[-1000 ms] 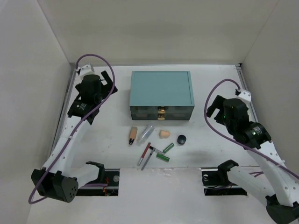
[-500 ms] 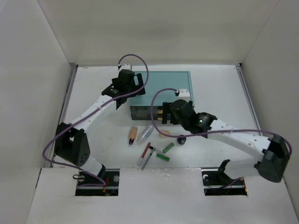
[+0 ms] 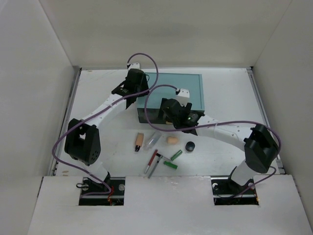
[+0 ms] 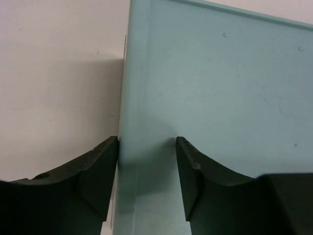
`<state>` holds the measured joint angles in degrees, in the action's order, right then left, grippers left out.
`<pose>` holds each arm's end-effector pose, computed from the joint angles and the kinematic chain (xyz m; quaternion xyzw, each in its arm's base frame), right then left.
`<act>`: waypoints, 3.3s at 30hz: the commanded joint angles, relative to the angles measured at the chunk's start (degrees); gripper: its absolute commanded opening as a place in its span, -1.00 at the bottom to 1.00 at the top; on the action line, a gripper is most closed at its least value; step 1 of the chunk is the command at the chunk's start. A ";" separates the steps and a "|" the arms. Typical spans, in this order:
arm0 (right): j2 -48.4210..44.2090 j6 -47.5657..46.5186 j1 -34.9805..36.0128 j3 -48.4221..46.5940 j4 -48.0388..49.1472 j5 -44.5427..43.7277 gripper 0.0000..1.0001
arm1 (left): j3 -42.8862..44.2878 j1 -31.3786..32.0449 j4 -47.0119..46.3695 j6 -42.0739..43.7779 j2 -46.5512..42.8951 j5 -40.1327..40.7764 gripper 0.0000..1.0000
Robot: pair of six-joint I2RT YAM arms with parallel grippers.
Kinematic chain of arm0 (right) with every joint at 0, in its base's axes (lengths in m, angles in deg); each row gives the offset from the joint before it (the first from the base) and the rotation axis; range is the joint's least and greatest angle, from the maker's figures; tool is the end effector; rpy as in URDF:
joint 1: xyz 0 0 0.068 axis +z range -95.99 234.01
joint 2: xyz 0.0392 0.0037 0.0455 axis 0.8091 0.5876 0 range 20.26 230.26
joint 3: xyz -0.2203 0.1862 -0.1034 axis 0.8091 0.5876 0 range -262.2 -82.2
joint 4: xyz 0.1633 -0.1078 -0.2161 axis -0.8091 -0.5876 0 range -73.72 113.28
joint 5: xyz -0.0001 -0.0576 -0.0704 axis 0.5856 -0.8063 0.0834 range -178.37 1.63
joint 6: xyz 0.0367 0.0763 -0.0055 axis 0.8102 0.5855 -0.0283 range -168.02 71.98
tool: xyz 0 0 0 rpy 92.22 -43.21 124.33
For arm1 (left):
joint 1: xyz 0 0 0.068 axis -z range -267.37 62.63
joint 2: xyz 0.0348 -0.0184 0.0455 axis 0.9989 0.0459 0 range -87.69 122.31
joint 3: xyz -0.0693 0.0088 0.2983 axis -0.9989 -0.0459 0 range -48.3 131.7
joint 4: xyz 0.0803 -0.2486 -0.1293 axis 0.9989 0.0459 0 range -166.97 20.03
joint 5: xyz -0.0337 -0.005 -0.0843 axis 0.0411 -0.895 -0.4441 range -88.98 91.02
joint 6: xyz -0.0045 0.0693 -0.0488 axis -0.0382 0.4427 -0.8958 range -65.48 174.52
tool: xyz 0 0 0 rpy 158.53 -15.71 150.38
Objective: Organize the makeup
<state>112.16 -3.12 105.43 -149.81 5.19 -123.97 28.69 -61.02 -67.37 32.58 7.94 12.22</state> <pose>0.2875 0.2906 0.2620 0.0736 0.8767 0.0999 0.4648 0.4190 -0.1914 0.3093 -0.0171 0.8555 -0.1325 0.5004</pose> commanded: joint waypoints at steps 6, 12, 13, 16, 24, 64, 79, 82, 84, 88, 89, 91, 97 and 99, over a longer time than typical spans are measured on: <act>2.67 9.23 0.04 -5.07 -0.10 -10.37 0.98 | -2.11 1.64 -0.73 -0.74 1.13 -1.97 -0.49; 3.20 9.24 -0.84 -5.60 -0.28 -10.99 0.43 | -2.90 1.73 -1.34 -1.01 1.40 -2.24 -0.69; 3.46 9.24 -0.93 -5.60 -0.28 -10.99 0.23 | -2.90 1.82 -1.34 -1.01 1.48 -2.24 -0.72; 3.99 9.32 -0.93 -5.42 -0.54 -10.81 -0.18 | -3.07 1.82 -1.61 -1.09 1.66 -2.41 -0.75; 4.17 10.82 0.65 -3.05 -6.25 -9.32 -0.94 | -3.34 1.99 -1.87 -1.80 2.98 -2.41 -0.81; -15.25 15.37 15.78 17.15 -17.60 5.97 0.22 | 2.19 0.50 -0.03 -1.62 -3.51 -2.50 0.31; -7.88 31.28 14.28 20.77 -16.81 6.50 0.22 | -9.56 -0.38 1.02 0.93 -30.93 2.85 1.00; -6.04 32.70 14.37 20.77 -15.58 6.06 0.16 | -12.82 0.15 2.60 0.66 -34.71 5.14 1.00; -4.80 33.31 14.37 20.51 -15.22 6.59 0.09 | -14.41 0.41 3.75 0.40 -36.56 6.72 1.00; -4.27 36.38 15.07 20.59 -16.19 7.47 0.06 | -15.64 0.33 5.16 -0.39 -38.94 9.97 1.00; -4.44 37.09 15.59 20.77 -16.45 7.47 0.07 | -15.73 0.24 5.16 -0.48 -39.29 10.33 1.00; -5.15 38.15 16.04 21.03 -17.33 7.56 0.07 | -15.64 -0.11 5.07 -0.65 -39.82 10.42 1.00; -6.99 40.08 18.23 17.53 -25.14 5.02 0.17 | -15.56 -0.38 5.16 -0.83 -39.56 10.60 1.00; -7.43 41.22 19.02 15.85 -28.57 3.43 0.20 | -15.56 -0.38 4.81 -0.92 -39.56 10.42 1.00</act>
<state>105.69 31.72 123.09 -132.20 -14.61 -122.44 12.80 -60.87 -61.27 32.30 -30.57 21.45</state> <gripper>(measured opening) 0.593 0.997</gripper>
